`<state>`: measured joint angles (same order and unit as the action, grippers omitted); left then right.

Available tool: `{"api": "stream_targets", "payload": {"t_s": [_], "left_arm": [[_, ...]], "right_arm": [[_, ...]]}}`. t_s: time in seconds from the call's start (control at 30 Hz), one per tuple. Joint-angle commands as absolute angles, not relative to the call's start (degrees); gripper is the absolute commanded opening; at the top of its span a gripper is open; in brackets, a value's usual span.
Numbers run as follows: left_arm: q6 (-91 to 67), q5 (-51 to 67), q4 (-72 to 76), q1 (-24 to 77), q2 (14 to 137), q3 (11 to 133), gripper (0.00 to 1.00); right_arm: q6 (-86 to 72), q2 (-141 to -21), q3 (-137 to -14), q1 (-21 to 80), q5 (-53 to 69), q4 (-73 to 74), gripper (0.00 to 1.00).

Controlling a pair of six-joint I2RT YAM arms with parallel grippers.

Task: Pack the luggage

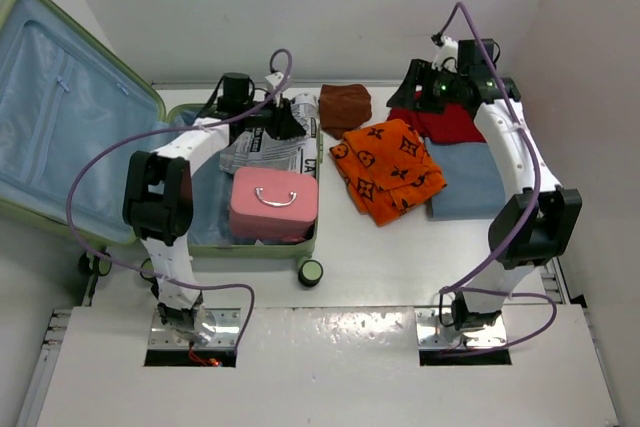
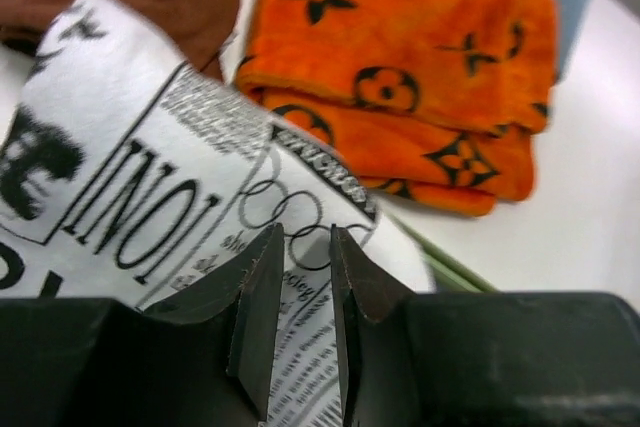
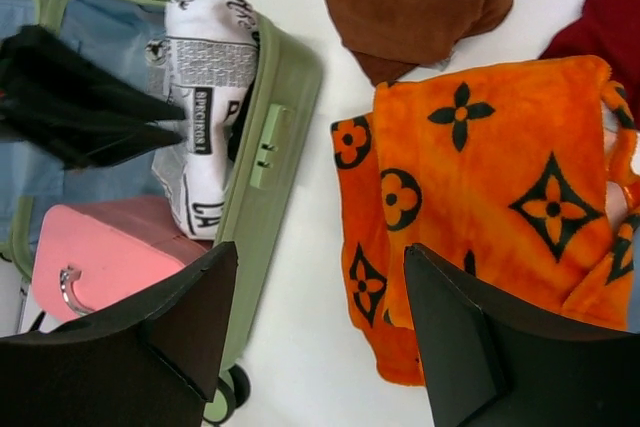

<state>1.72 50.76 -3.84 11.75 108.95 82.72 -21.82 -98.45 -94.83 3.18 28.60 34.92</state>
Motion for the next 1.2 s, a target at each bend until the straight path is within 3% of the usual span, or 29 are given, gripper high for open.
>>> {"api": "stream_targets", "payload": {"t_s": [0.0, 0.4, 0.7, 0.87, 1.17], "left_arm": [[5.09, 43.26, -5.09, 12.48, 112.75, 86.04, 0.31], [8.09, 22.52, -12.65, 15.82, 119.35, 87.71, 0.31], [9.40, 16.53, -16.61, 16.87, 120.59, 80.35, 0.31], [10.55, 16.52, -18.71, 16.87, 117.69, 79.01, 0.31], [9.50, 34.18, -18.99, 13.01, 101.62, 82.53, 0.44]], "right_arm": [[-20.74, -95.10, -95.45, 3.43, 30.41, 33.75, 0.67], [-20.21, -94.66, -93.61, 3.25, 30.59, 34.01, 0.67], [-19.95, -93.08, -92.55, 2.72, 30.50, 34.19, 0.69], [-20.04, -92.64, -92.55, 2.46, 30.67, 34.19, 0.70], [-19.95, -91.84, -92.29, 2.46, 31.11, 34.19, 0.71]]}}
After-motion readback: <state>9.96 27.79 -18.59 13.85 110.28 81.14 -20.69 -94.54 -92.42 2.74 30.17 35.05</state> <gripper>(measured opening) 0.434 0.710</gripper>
